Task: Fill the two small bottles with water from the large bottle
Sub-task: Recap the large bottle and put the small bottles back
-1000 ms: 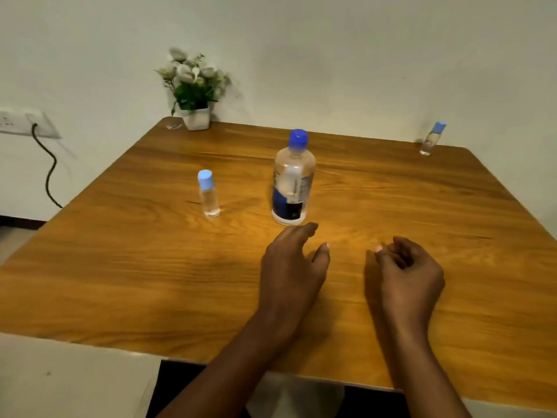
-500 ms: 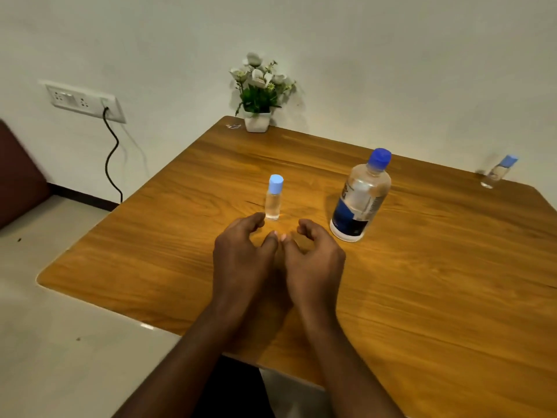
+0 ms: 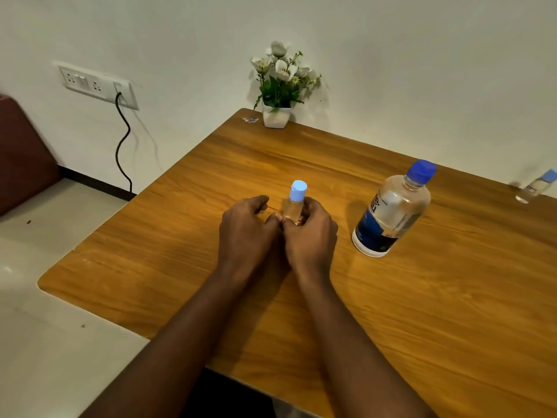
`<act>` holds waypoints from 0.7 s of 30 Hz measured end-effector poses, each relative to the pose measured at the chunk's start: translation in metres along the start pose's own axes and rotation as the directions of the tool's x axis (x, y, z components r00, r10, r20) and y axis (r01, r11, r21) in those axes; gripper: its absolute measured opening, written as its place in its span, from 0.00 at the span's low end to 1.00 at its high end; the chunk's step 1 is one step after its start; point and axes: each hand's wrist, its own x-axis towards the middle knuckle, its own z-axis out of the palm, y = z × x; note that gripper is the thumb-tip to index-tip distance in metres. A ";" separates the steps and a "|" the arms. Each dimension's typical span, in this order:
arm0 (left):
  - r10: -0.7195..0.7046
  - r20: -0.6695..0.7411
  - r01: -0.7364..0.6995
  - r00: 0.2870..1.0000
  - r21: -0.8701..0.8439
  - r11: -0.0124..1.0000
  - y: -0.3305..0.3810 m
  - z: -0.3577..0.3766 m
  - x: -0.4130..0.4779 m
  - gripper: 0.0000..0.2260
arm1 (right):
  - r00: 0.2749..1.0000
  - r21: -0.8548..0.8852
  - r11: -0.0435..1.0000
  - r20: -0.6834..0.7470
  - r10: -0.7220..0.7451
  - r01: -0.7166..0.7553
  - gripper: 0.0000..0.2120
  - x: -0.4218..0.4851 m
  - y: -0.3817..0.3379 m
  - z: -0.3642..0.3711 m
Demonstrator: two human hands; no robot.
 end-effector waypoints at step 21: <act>0.192 0.138 -0.175 0.972 -0.126 0.976 0.049 0.027 -0.087 0.19 | 0.991 0.043 0.998 -0.129 0.044 -0.039 0.06 -0.057 0.040 -0.099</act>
